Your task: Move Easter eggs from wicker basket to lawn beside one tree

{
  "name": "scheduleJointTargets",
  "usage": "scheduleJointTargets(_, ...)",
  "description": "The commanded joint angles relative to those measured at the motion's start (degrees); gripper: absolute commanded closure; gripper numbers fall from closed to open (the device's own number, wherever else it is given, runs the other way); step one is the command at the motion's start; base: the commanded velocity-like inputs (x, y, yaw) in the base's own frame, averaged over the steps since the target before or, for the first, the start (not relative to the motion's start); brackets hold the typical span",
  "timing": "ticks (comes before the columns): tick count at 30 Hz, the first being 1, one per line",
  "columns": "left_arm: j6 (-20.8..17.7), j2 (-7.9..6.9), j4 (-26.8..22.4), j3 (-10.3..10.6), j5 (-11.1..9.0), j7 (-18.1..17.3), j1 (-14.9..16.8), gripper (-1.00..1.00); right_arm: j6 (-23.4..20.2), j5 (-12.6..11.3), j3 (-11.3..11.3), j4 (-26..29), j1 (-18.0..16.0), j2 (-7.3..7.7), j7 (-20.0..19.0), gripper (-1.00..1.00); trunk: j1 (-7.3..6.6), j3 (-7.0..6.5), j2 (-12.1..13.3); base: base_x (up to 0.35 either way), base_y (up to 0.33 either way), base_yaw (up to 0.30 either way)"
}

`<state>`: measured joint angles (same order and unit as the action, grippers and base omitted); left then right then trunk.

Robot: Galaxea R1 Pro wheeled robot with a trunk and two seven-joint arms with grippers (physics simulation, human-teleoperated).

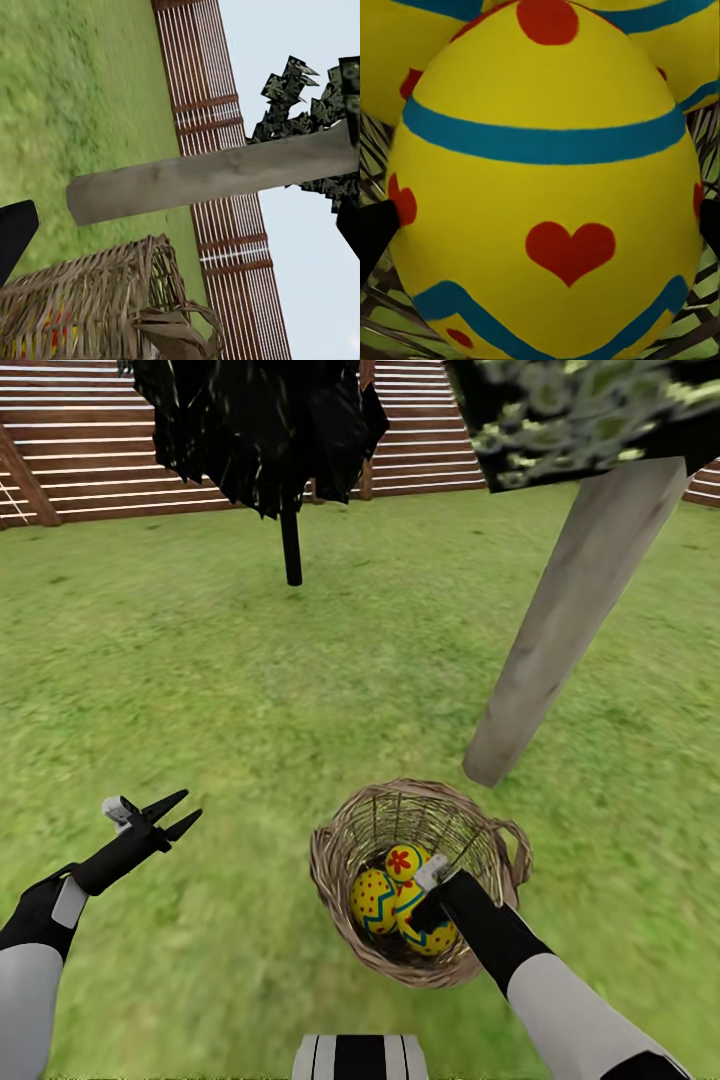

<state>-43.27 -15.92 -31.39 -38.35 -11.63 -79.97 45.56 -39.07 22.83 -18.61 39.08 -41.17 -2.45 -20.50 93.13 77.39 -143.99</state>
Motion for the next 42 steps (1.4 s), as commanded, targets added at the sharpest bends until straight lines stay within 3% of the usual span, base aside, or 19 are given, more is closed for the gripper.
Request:
scheduleJointTargets(1,-0.59,0.01,0.03,-0.07,0.03,-0.19,0.05,-1.00,-0.22,-0.24,-0.02,-4.28,0.04,-0.01,-0.45,1.00,0.01,0.06,-0.01,0.000,0.000,0.000)
scheduleJointTargets(7,-0.67,0.03,0.01,-0.06,0.03,-0.02,0.05,-1.00,-0.30,-0.24,-0.02,-4.28,0.04,-0.01,-0.42,1.00,0.14,1.16,-0.07,0.000,0.000,0.000)
scheduleJointTargets(21,-0.66,0.10,0.01,-0.06,0.04,-0.05,0.05,-1.00,-0.42,-0.24,-0.02,-4.28,0.04,-0.01,-0.42,1.00,0.04,0.28,-0.02,0.000,0.000,0.000)
scheduleJointTargets(42,-0.68,0.10,-0.07,-0.06,0.16,-0.01,0.05,-1.00,-0.22,-0.17,-0.02,-4.25,0.04,-0.07,-0.41,1.00,-0.50,-4.37,0.26,0.000,0.000,0.000)
